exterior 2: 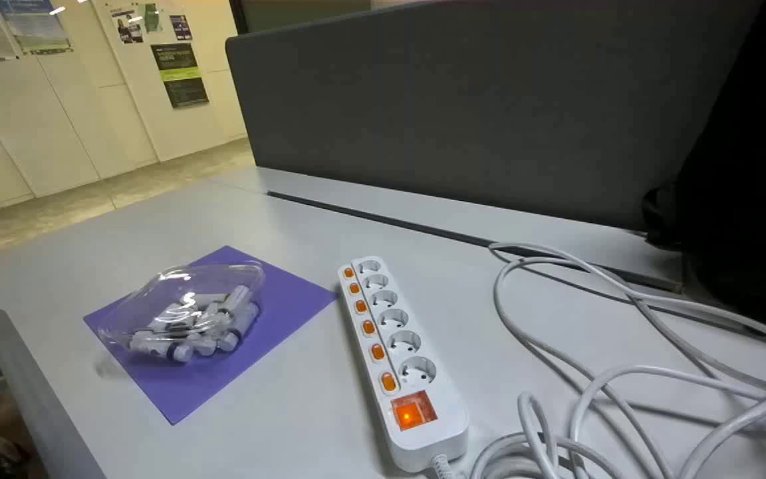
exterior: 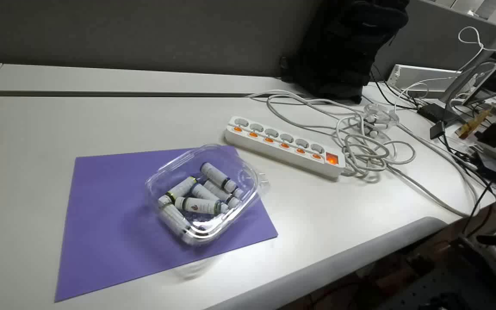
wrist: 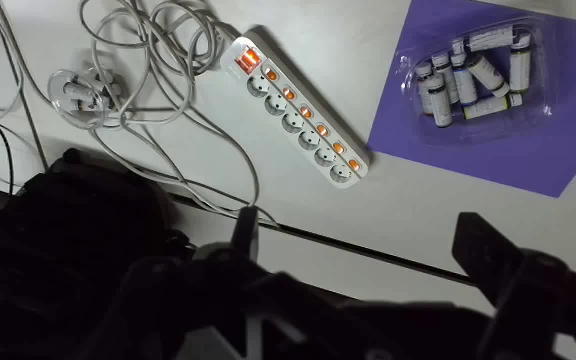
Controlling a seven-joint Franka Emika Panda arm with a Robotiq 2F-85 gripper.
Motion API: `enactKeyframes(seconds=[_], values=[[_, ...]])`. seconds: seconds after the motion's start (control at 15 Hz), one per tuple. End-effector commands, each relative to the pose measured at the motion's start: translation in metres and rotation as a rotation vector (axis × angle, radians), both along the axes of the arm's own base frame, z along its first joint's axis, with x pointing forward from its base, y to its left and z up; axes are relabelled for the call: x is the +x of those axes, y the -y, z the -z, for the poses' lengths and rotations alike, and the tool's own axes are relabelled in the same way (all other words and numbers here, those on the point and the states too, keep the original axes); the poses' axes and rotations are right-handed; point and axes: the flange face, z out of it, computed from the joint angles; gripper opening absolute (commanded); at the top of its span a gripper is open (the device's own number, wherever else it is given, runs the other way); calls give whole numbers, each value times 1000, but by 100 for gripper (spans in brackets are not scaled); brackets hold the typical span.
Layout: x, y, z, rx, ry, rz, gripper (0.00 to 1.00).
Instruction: Turn on the first switch to the right
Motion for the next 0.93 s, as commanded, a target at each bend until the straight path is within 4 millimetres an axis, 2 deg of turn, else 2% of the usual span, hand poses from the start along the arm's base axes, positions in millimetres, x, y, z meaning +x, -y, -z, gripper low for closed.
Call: enactKeyframes(seconds=[0.0, 0.87], values=[[0, 0, 0, 0, -1, 0, 100], [4, 2, 3, -19, 37, 31, 100]])
